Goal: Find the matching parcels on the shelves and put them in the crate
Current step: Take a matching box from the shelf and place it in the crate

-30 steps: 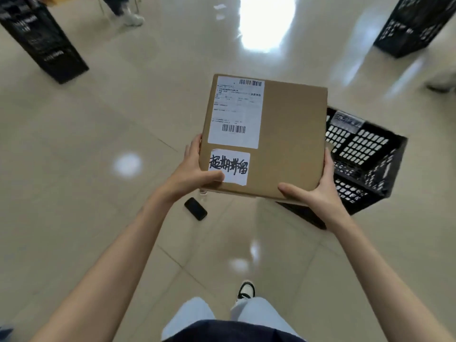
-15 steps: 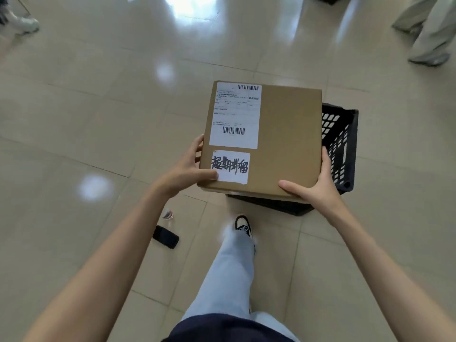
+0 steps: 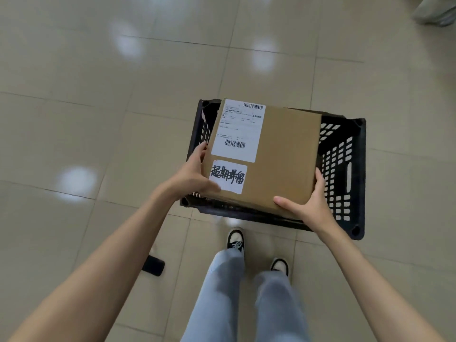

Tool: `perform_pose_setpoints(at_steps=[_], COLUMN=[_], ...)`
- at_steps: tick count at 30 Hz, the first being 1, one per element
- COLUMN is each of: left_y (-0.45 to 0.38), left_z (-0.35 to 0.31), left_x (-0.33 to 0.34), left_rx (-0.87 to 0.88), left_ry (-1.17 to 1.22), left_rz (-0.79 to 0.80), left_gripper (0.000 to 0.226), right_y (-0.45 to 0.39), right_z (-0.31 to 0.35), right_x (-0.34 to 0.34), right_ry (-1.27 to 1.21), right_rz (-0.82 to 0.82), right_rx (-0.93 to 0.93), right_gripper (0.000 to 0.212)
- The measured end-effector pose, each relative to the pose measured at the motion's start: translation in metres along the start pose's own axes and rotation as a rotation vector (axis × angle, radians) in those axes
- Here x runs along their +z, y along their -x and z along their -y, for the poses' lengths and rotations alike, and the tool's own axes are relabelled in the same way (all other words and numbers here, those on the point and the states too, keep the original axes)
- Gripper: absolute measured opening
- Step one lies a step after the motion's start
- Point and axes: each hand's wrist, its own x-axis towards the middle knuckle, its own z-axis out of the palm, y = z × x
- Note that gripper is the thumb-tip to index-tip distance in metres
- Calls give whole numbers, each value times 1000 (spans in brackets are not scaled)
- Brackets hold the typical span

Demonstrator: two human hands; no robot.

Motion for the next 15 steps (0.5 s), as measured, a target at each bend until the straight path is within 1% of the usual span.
perform_pose_setpoints(at_steps=[2, 6, 9, 12, 13, 15], left_y=[-27, -73, -100, -124, -132, -143], left_z=[8, 40, 70, 93, 99, 106], left_x=[1, 11, 18, 24, 27, 29], left_rx=[-32, -79, -156, -237, -256, -259], left_ry=[-25, -103, -129, -120, -133, -173], left_rz=[-49, -139, -162, -175, -190, -218], left_gripper=[121, 105, 108, 120, 121, 112], right_y=[-26, -75, -106, -135, -145, -160], right_z=[-10, -36, -60, -81, -86, -92], right_x=[7, 33, 51, 63, 66, 72], right_ry=[11, 49, 79, 82, 82, 88], right_rz=[2, 52, 81, 140, 156, 174], right_rx=[26, 51, 77, 104, 108, 122], right_gripper=[125, 123, 121, 121, 121, 120])
